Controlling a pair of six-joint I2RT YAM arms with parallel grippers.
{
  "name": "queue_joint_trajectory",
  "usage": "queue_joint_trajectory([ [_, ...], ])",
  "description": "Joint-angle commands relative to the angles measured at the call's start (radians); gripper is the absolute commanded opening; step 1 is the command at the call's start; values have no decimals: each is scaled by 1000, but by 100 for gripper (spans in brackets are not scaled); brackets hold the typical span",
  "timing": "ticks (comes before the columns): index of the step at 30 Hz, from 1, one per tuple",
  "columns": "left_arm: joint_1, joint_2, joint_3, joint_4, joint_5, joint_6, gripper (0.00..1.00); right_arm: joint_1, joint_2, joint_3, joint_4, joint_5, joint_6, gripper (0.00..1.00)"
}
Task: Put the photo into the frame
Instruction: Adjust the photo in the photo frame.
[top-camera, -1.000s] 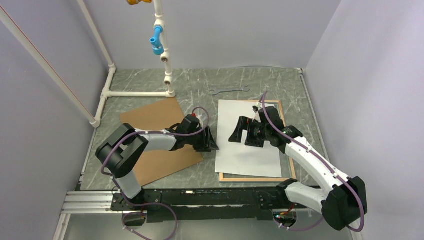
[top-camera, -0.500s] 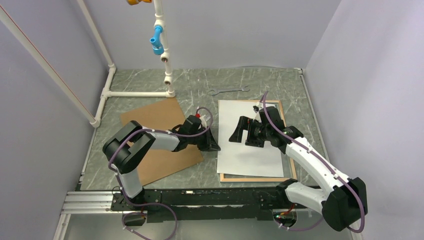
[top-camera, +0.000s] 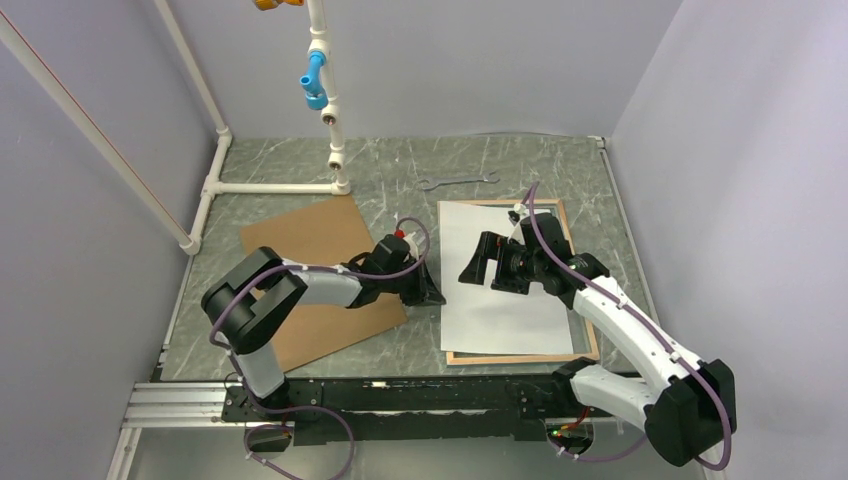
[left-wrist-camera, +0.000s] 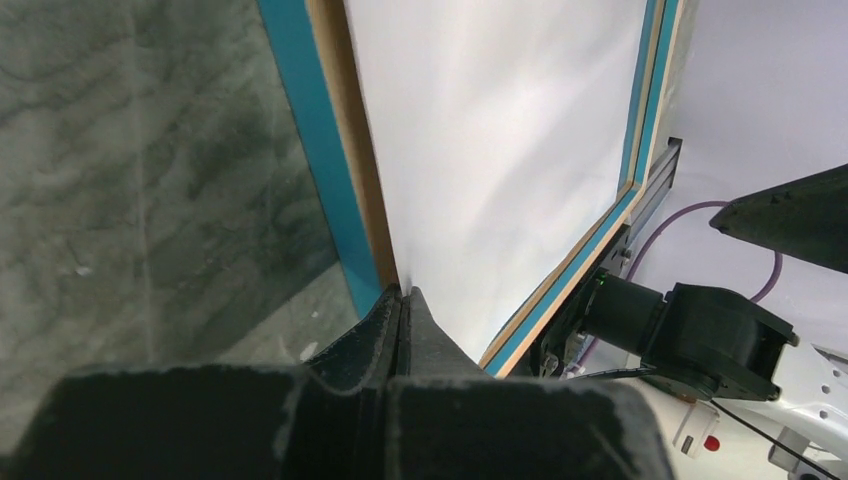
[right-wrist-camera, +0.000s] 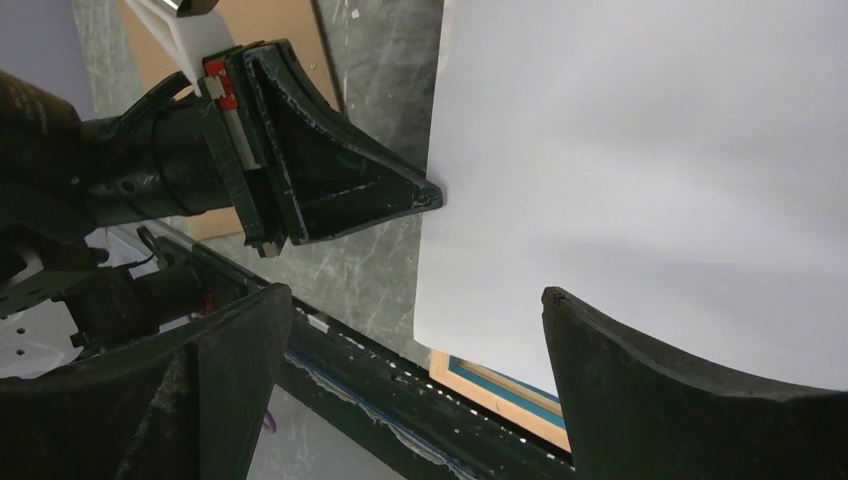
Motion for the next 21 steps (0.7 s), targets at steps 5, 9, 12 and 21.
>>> queue_joint_trajectory([
  [5,-46,-123,95,-164,-133,-13,0,-9,-34,56,-26,20,-16,97],
  [9,-61,-135,97,-137,-142,-34,0,-16,-45,67,-41,43,-18,97],
  [12,-78,-115,111,-118,-153,-46,0,-24,-57,76,-51,59,-15,97],
  [21,-141,-16,162,-50,-185,-108,0,-61,-108,99,-77,87,-14,98],
])
